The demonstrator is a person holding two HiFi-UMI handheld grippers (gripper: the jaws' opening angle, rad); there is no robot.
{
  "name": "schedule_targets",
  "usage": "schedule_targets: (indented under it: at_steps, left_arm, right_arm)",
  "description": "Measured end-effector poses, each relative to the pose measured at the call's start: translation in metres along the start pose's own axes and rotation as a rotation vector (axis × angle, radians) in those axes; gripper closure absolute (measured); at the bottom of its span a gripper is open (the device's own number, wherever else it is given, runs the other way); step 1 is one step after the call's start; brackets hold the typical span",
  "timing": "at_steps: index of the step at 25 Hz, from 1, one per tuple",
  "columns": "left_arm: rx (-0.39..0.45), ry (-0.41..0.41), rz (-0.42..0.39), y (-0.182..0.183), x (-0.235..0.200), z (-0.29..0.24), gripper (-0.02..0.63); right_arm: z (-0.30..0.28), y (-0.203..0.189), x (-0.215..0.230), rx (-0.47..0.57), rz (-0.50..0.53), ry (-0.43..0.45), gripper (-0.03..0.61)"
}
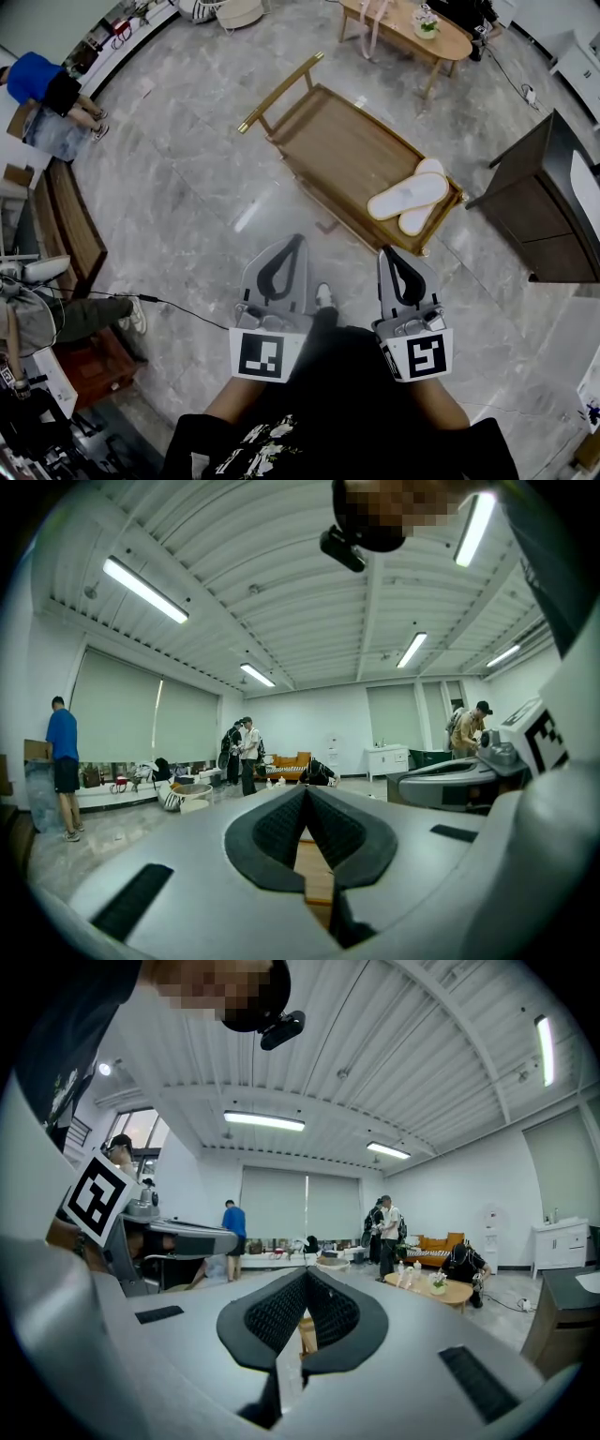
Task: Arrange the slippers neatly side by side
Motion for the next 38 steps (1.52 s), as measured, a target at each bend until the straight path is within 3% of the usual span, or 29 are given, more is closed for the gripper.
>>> schedule_targets:
  at_steps: [14,21,38]
  left_arm:
    - [0.005,0.002,0.000,-0.001,-0.052,-0.012,0.621]
    - [-0.036,0.010,-0.012,-0.006,-0.055,-0.020,0.621]
    - [-0.008,0.029,-0.001,0.013,-0.082,-0.108,0.621]
  right_arm:
    - [-0.047,0.001,-0.019,0.000,0.004,-0.001,0.588]
    - [-0.056,-0.011,-0.003,-0.016,-0.023,-0.023,0.589]
    - [-0.139,0.003,0.047,0.003,0.003,0.024,0.588]
Point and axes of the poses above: the fingertips, and each gripper's own axes: z backward along the fingers, x to its right, y out of its top, the point moved 8 cm from there along z, backward along the fingers, and after that the axes turned 2 degrees about -x, right-handed, at the moved point
